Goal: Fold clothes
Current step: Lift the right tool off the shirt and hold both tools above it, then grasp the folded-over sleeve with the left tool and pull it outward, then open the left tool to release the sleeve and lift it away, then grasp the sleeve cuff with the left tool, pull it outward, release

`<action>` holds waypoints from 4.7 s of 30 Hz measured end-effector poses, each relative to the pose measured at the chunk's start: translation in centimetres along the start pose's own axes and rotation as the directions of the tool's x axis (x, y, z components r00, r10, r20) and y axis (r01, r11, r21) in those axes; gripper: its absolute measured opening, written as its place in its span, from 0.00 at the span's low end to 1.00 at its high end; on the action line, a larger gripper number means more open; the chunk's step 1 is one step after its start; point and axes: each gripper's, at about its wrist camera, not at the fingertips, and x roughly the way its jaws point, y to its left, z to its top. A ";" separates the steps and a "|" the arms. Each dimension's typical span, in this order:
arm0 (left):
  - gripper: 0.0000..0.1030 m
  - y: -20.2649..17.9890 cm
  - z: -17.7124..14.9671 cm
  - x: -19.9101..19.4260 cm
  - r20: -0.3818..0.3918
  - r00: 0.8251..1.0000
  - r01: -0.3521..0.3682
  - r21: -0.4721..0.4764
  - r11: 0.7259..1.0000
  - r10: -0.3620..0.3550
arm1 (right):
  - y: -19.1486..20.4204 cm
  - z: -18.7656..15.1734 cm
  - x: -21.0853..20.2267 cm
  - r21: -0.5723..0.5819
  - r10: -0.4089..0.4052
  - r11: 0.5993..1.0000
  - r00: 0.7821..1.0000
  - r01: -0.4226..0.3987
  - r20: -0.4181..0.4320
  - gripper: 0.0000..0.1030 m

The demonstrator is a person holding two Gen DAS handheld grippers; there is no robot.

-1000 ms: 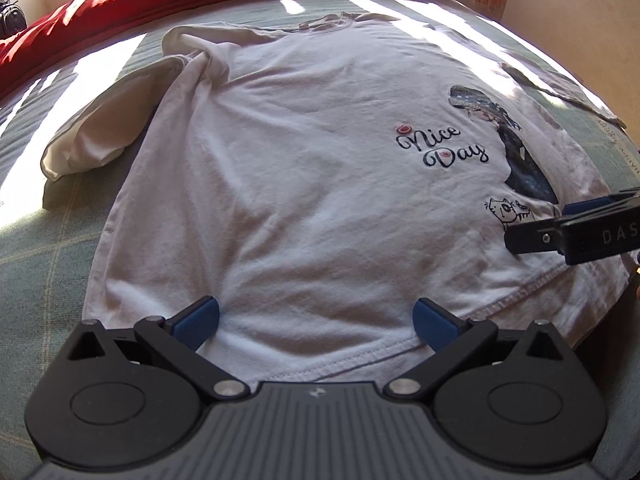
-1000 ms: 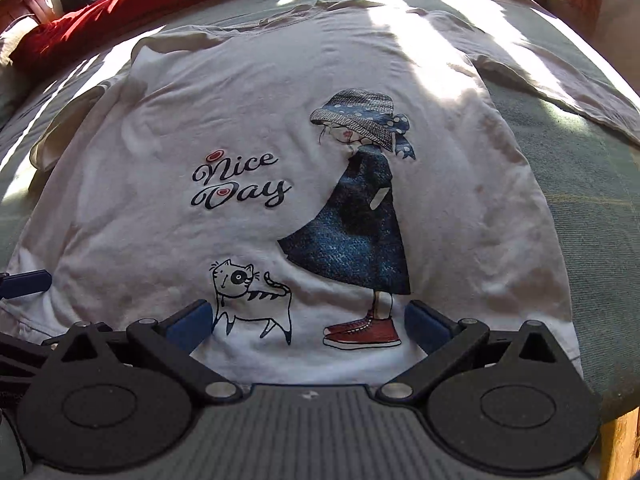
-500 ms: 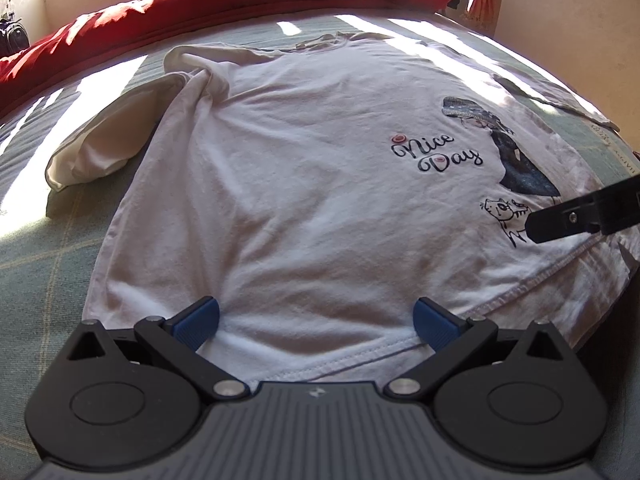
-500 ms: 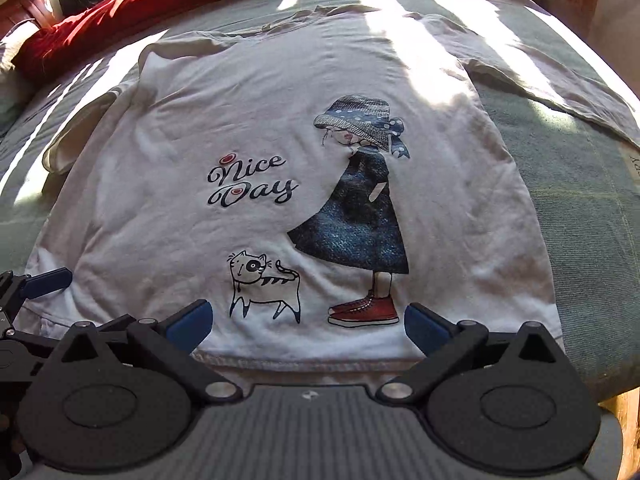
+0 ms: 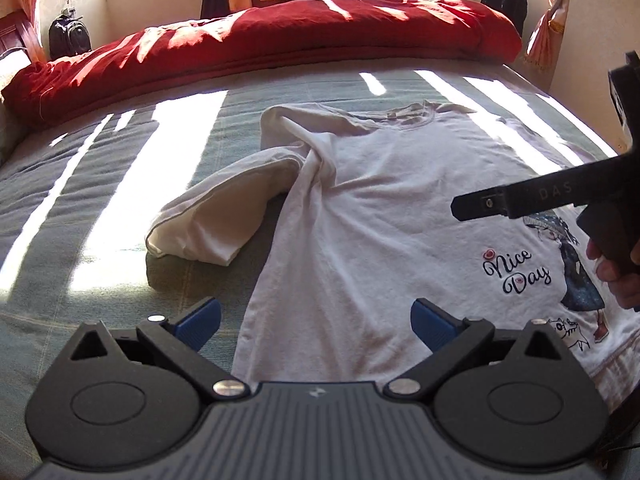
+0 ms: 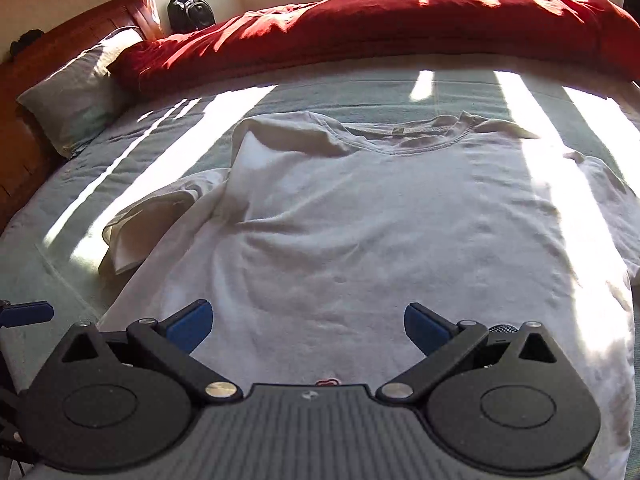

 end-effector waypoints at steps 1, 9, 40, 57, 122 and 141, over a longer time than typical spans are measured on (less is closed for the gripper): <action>0.77 0.8 0.8 0.2 0.006 1.000 -0.020 -0.019 1.000 0.020 | 0.1 -0.2 0.5 -0.019 0.024 1.000 1.000 -0.024 -0.001 1.00; 0.40 6.7 3.7 4.2 -0.017 0.976 -0.216 -0.074 0.974 0.215 | -0.7 -3.3 1.6 -0.050 0.185 0.982 0.982 -0.183 0.038 1.00; 0.01 10.3 4.1 9.6 0.074 0.996 -0.064 0.067 0.996 0.059 | -0.6 -4.7 1.8 -0.041 0.245 0.969 0.968 -0.243 0.060 1.00; 0.03 13.9 11.9 4.5 0.150 0.899 -0.419 0.019 0.908 0.412 | -1.5 -4.5 1.5 0.025 0.265 0.963 0.962 -0.267 0.068 1.00; 0.05 10.9 10.6 9.3 -0.164 0.986 -0.070 -0.311 0.948 0.019 | -2.3 -4.5 1.6 0.067 0.296 0.951 0.953 -0.300 0.071 1.00; 0.04 23.7 13.6 3.9 -0.056 0.891 -0.407 -0.538 0.738 0.451 | -2.3 -4.6 1.7 0.057 0.292 0.953 0.953 -0.297 0.077 1.00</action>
